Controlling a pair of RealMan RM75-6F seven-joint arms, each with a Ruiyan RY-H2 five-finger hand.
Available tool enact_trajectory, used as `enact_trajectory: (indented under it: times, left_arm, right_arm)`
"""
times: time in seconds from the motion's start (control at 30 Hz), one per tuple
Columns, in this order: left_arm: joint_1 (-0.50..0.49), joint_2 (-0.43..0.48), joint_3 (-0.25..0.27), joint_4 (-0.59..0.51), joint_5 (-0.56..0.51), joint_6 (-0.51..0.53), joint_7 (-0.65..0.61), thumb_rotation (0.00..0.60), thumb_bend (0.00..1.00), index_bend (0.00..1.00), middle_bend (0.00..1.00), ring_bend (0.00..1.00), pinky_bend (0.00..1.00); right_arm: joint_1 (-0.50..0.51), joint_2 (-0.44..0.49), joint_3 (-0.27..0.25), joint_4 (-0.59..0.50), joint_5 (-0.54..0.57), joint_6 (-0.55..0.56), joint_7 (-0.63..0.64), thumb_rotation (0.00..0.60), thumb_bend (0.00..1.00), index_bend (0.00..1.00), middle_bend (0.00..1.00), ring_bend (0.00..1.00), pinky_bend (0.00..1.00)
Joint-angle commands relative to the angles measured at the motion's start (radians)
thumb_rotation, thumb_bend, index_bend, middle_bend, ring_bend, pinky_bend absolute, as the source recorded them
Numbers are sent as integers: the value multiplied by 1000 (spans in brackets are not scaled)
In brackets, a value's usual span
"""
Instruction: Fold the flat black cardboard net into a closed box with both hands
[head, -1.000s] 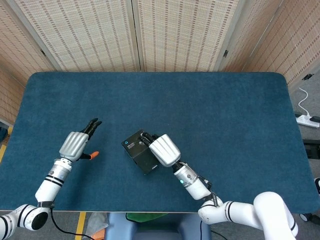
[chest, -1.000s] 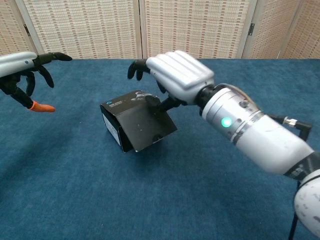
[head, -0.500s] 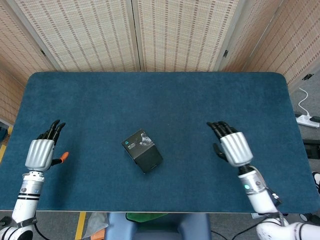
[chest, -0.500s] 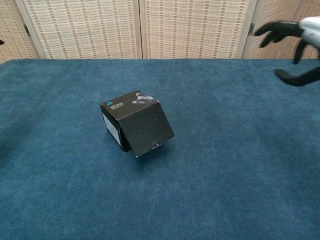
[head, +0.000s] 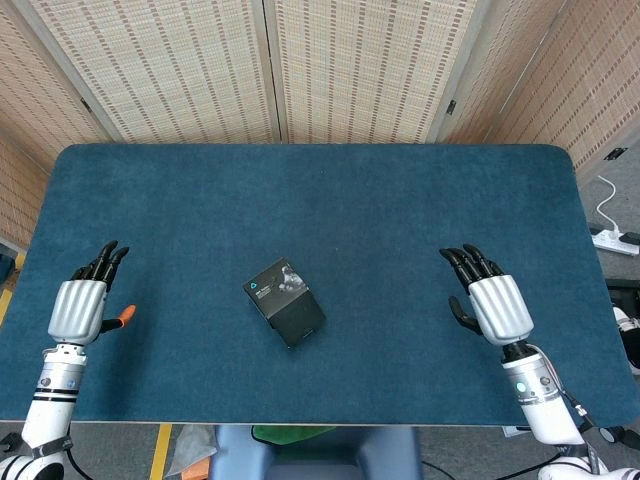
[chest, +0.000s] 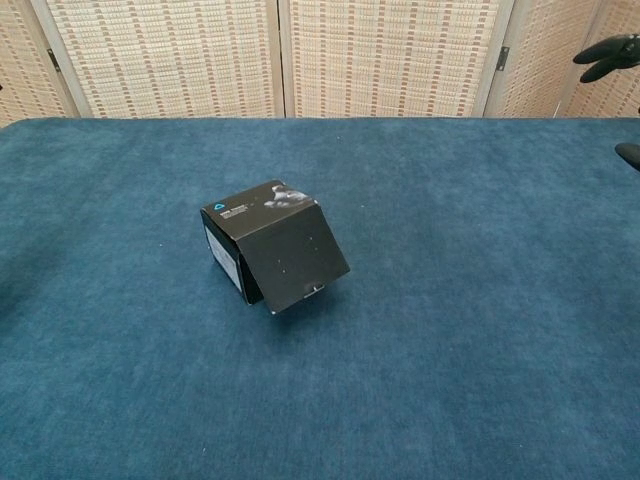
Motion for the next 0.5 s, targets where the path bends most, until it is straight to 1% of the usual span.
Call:
enact_trajectory:
  times: [0.03,0.5]
  left_arm:
    - [1,0,-2,0,1,-1,0,600,218,128,147,201,307]
    - [10,-1,-14,0,9,-11,3,600,219,111,143,198,304]
  right_arm:
    - [-3,0,4,0,-3,-4,-1,600,435,108,132,76,282]
    - [-21,-1,28,0,-16,-24,-4,600,435,108,128,76,281]
